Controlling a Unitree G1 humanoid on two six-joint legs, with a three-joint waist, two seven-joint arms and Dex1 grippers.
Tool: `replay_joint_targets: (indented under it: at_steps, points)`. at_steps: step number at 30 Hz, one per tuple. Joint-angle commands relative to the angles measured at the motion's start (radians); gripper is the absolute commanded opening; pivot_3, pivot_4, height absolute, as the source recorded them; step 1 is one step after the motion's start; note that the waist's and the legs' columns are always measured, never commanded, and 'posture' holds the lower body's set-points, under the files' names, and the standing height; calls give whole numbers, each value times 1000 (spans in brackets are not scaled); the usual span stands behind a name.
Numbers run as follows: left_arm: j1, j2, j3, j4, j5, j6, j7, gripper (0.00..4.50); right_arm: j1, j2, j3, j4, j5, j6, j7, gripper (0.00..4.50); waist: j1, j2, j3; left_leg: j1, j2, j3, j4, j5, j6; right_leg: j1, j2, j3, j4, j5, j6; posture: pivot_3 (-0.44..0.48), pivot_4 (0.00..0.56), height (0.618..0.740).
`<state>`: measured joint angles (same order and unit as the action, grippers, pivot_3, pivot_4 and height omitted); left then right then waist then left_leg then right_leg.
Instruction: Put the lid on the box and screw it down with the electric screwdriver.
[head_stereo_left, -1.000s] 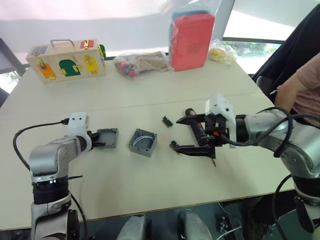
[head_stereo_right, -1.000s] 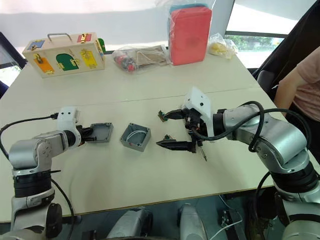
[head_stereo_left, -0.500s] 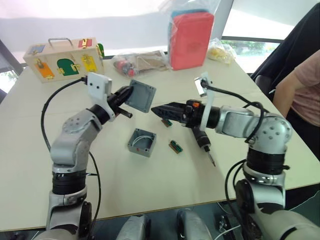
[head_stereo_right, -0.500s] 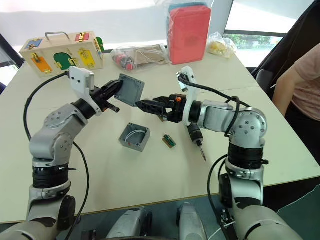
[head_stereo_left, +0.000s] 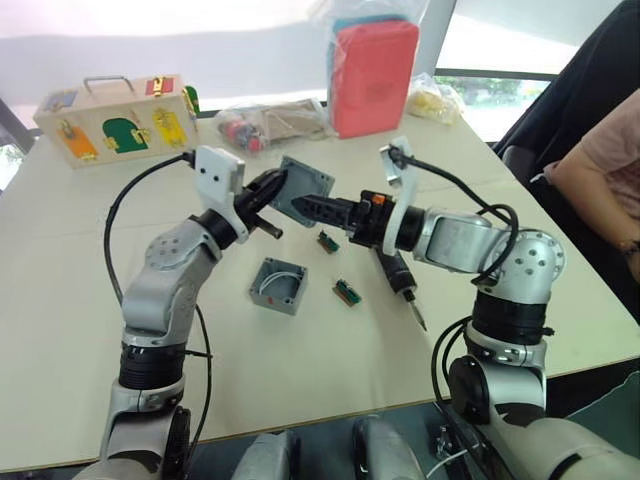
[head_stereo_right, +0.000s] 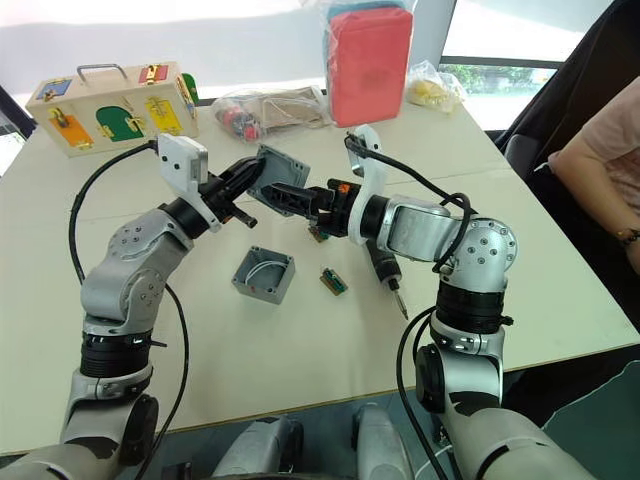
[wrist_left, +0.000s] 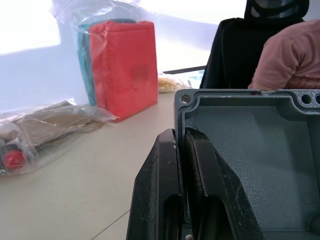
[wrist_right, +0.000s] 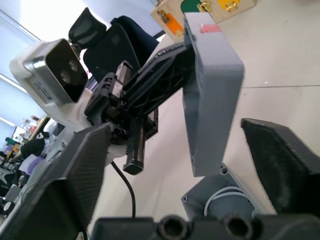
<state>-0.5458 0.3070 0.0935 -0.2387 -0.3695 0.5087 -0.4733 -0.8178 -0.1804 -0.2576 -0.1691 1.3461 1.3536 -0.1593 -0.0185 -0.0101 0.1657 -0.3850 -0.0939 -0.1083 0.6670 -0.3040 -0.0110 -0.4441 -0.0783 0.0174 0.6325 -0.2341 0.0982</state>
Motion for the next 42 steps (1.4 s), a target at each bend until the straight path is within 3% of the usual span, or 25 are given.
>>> replay_joint_targets:
  at_steps: [1, 8, 10, 12, 14, 19, 23, 27, 31, 37, 42]
  points:
    - [2, 12, 10, -27, 0, -25, 9, 0, -18, -4, 12, -19, 37, -33, -2, 2821, 1, 0, 0, 0, 0, 0, 0, 0, 0, 0, 0, 0, 0, 0, 0, 0, 150, 740]
    - [1, 18, 19, -17, -3, -21, 27, 0, -8, -18, 40, -33, 49, -50, -2, 386, 4, 0, 0, 0, 0, 0, 0, 0, 0, 0, 0, 0, 0, 0, 0, 0, 150, 740]
    - [2, 23, 20, -22, -11, -5, 26, 0, -6, -30, 52, -48, 37, -56, 14, 158, 3, 0, 0, 0, 0, 0, 0, 0, 0, 0, 0, 0, 0, 0, 0, 0, 150, 740]
    - [9, 51, 18, -33, -44, 28, -16, 679, -15, -75, 89, -86, -19, -71, 79, 157, 2, 0, 0, 0, 0, 0, 0, 0, 0, 0, 0, 0, 0, 0, 0, 0, 150, 740]
    - [10, 112, 23, -41, -96, 79, -95, 1063, -26, -153, 152, -137, -104, -96, 175, 157, 2, 0, 0, -1, 0, 0, 0, 0, 0, 0, 0, 0, 0, 0, 0, 0, 150, 740]
    - [-9, 317, 67, -13, -229, 193, -317, 3031, -6, -378, 385, -255, -429, -310, 471, 157, -1, 0, 0, -2, 0, 0, 0, 0, 0, -2, 1, -1, 0, 0, 0, 0, 150, 740]
    - [-8, 536, 85, 54, -297, 226, -582, 4431, 33, -568, 671, -253, -931, -814, 725, 157, -2, 0, 0, -2, 0, 1, 0, 0, 0, -2, 2, -2, 0, 0, 0, 0, 150, 740]
    - [-3, 678, 48, 124, -276, 168, -788, 4431, 46, -584, 779, -119, -1303, -1275, 748, 157, -2, 0, 1, -2, 0, 1, 0, 0, 0, -2, 4, -2, -1, 0, 0, 0, 150, 740]
    - [-23, 745, 8, 207, -229, 106, -908, 4431, 45, -568, 841, 21, -1669, -1660, 619, 157, 2, 0, 1, -2, 0, 1, 0, 0, 0, -3, 4, -1, -1, 0, 0, 0, 150, 740]
    - [-77, 765, -31, 301, -178, 46, -1001, 4431, 155, -496, 836, 54, -2019, -1831, 376, 157, 4, -1, 0, -2, 1, 1, 0, 0, -1, -3, 6, -1, 0, 0, 0, 0, 150, 740]
    - [-110, 752, -54, 328, -157, 23, -1045, 4431, 216, -431, 827, 80, -2180, -1833, 307, 157, 1, -1, 0, -2, 1, 2, 0, 1, -2, -4, 6, 1, 1, 0, 0, 0, 150, 740]
